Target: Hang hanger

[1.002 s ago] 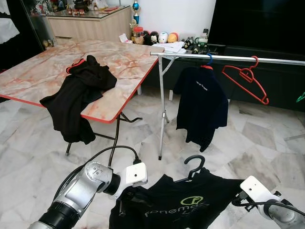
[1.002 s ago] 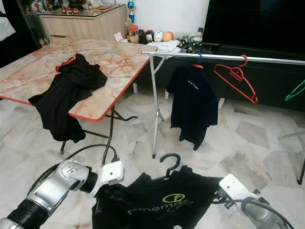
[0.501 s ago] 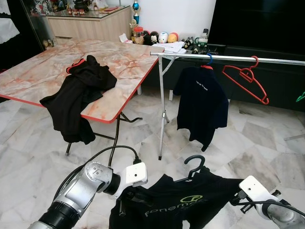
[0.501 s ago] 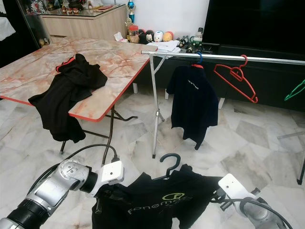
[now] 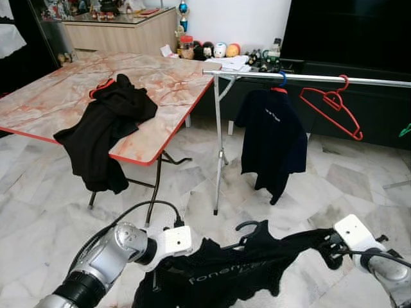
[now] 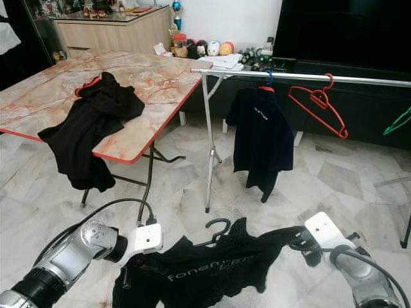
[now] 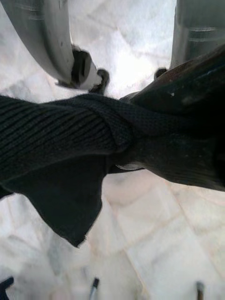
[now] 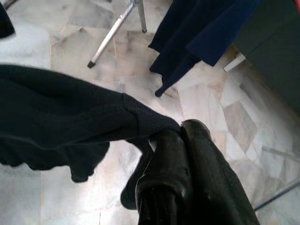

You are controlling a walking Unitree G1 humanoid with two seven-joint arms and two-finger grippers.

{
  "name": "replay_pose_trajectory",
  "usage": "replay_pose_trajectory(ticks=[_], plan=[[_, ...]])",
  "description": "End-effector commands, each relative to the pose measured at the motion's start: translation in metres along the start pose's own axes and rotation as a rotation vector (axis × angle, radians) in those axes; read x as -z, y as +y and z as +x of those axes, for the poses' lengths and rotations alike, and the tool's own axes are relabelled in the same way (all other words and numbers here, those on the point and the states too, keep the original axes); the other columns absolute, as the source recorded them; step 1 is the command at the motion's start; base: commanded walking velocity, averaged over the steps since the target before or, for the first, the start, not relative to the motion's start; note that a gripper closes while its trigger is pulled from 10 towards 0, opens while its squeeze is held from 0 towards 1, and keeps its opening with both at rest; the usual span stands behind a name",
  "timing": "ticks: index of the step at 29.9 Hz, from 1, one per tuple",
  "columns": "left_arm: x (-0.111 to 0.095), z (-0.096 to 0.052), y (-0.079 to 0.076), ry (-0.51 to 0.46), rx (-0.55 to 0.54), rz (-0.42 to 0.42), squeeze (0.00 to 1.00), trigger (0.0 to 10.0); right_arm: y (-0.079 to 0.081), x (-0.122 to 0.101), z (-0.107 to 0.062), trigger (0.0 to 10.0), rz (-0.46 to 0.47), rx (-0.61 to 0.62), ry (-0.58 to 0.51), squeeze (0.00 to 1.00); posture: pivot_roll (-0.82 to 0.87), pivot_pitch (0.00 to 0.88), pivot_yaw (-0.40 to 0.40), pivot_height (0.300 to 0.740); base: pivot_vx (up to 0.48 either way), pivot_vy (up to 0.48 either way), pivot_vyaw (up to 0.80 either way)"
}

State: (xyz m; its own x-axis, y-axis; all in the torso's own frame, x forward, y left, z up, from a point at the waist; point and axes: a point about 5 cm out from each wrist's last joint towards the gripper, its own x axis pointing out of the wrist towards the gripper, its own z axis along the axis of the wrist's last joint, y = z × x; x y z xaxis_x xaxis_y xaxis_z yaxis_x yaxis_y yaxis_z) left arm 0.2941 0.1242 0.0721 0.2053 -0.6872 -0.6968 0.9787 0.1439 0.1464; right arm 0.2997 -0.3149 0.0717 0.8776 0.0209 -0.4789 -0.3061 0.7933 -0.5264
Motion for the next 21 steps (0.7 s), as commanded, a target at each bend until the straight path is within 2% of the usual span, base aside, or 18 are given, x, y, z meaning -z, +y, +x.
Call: replay_pose_trajectory(ticks=[1,3,4,8,10,14,17,20,21], plan=[[0.004,0.0,0.003,0.027,-0.029,0.005,0.0,0.0,-0.019,-0.023,0.0,0.0,0.017,0.045,-0.092,0.0,-0.07,0.013,0.047,0.74,0.0,0.0,0.0],[0.005,0.001,0.004,0.027,-0.045,0.002,0.0,0.0,-0.02,-0.027,0.0,0.0,0.022,0.044,-0.107,0.0,-0.07,0.013,0.046,0.74,0.0,0.0,0.0],[0.005,0.002,0.007,0.025,-0.079,-0.001,0.0,0.0,-0.023,-0.036,0.001,0.0,0.032,0.038,-0.146,0.0,-0.07,0.014,0.045,0.74,0.0,0.0,0.0],[0.006,0.004,0.014,0.022,-0.163,-0.016,0.0,0.0,-0.027,-0.049,0.001,0.0,0.047,0.026,-0.19,0.0,-0.07,0.016,0.044,0.74,0.0,0.0,0.0],[0.004,0.005,0.021,-0.002,-0.249,-0.016,0.0,0.0,-0.027,-0.053,0.001,0.0,0.02,0.004,-0.184,0.0,-0.07,0.016,0.042,0.74,0.0,0.0,0.0],[-0.004,0.005,0.028,-0.077,-0.328,-0.027,0.0,0.0,-0.025,-0.048,0.0,0.0,0.007,-0.023,-0.156,0.0,-0.07,0.017,0.038,0.74,0.0,0.0,0.0],[-0.005,0.005,0.031,-0.082,-0.359,-0.036,0.0,0.0,-0.022,-0.042,-0.001,0.0,-0.013,-0.039,-0.118,0.0,-0.07,0.017,0.036,0.74,0.0,0.0,0.0],[-0.002,0.005,0.033,-0.054,-0.379,-0.009,0.0,0.0,-0.021,-0.036,-0.002,0.0,-0.03,-0.039,-0.079,0.0,-0.08,0.018,0.036,0.74,0.0,0.0,0.0],[-0.003,0.003,0.037,-0.081,-0.427,-0.015,0.0,0.0,-0.02,-0.033,-0.003,0.0,-0.031,-0.043,-0.064,0.0,-0.07,0.018,0.035,0.74,0.0,0.0,0.0]])
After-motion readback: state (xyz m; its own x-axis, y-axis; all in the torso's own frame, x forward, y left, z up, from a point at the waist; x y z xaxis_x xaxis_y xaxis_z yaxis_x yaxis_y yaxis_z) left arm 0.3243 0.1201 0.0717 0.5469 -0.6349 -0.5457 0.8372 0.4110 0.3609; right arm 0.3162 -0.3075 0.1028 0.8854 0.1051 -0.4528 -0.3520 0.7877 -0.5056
